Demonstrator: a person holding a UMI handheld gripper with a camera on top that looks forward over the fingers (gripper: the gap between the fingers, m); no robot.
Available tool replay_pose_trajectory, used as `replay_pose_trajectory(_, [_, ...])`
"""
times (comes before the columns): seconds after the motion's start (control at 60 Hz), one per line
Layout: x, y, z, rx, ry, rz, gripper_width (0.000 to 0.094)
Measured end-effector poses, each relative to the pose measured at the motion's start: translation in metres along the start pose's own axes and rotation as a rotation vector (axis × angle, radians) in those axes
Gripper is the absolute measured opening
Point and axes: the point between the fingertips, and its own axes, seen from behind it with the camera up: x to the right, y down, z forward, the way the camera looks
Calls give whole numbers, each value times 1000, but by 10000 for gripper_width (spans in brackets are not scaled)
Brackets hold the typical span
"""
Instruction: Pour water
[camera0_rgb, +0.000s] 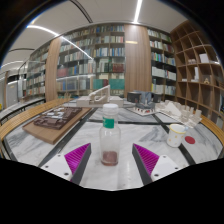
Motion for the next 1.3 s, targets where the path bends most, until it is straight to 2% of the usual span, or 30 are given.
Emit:
replay_pose_trajectory(0.183, [-10, -11, 74, 58, 42, -23, 777])
replay_pose_trajectory(0.267, [-6, -7, 96, 63, 65, -45, 693])
replay_pose_trajectory(0.333, [-5, -10, 101, 84, 59, -34, 538])
replay_pose_trajectory(0.483, [-5, -9, 104, 84, 13, -1, 429])
replay_pose_trajectory(0.667, [-12, -40, 93, 127, -58, 42, 414])
replay_pose_trajectory(0.75, [-11, -78, 79, 192, -127, 128, 413])
replay_pose_trajectory(0.85, [-11, -138, 59, 267, -268, 332, 412])
replay_pose_trajectory(1.05, [45, -223, 36, 275, -620, 1026, 409])
replay_pose_trajectory(1.167, [109, -234, 58, 265, -758, 1433, 409])
replay_pose_trajectory(1.3, [178, -201, 91, 240, -757, 1784, 408])
